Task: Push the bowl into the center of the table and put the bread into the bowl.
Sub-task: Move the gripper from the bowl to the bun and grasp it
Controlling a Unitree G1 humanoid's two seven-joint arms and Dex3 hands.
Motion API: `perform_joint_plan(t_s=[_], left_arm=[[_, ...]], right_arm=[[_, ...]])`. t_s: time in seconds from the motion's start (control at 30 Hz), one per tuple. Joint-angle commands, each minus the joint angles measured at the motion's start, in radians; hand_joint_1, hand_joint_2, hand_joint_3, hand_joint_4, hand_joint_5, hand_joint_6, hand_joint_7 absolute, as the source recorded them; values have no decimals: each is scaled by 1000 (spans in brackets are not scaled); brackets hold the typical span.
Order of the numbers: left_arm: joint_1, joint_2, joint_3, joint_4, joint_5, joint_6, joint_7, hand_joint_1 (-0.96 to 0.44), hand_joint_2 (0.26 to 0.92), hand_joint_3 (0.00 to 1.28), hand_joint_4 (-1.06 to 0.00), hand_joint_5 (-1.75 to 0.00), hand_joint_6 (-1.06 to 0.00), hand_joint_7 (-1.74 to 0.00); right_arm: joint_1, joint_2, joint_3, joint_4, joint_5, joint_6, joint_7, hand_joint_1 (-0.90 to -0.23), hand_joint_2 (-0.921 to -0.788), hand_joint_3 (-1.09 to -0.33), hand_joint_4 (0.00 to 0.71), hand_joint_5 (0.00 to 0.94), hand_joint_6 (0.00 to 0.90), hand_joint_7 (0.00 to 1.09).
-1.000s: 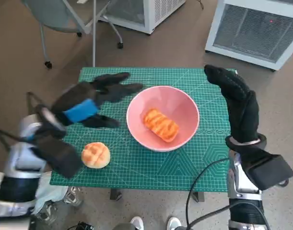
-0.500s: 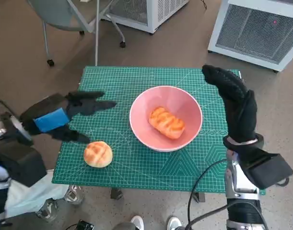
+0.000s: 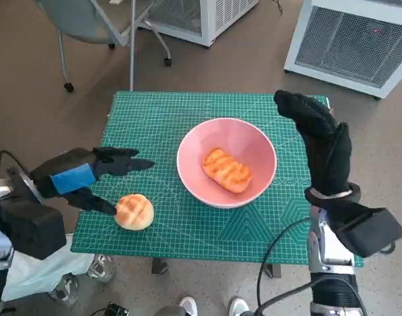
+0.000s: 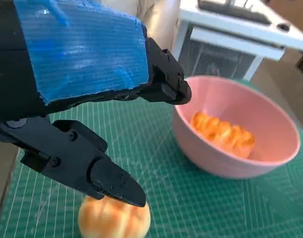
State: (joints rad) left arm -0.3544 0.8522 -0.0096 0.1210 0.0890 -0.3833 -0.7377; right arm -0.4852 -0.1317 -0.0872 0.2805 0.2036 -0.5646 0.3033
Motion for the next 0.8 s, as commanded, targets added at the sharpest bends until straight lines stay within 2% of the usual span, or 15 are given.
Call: perform_joint_plan(t_s=[0.03,0.4,0.67,0.8], left_arm=[[31,-4,-28,-31,35,32,-7,-275,735,1,-334,0,-465,-7],[57,-34,-102,-1,116,47,14,-154,733,0,-321,0,-457,-1],[62,-67,-225,-7,363,184,59,-62,736,13,-320,-2,-442,0],[51,-79,-260,-4,437,225,73,10,752,18,-385,-17,-478,-13]], right_arm=[[10,1,-2,14,13,18,14,-706,-921,-765,143,0,-1,497],[12,-6,-5,9,8,17,21,-704,-921,-764,140,0,-1,500],[15,-10,-7,8,2,12,21,-703,-921,-764,140,0,-1,501],[15,-13,-10,12,4,11,22,-703,-921,-764,140,0,-1,500]])
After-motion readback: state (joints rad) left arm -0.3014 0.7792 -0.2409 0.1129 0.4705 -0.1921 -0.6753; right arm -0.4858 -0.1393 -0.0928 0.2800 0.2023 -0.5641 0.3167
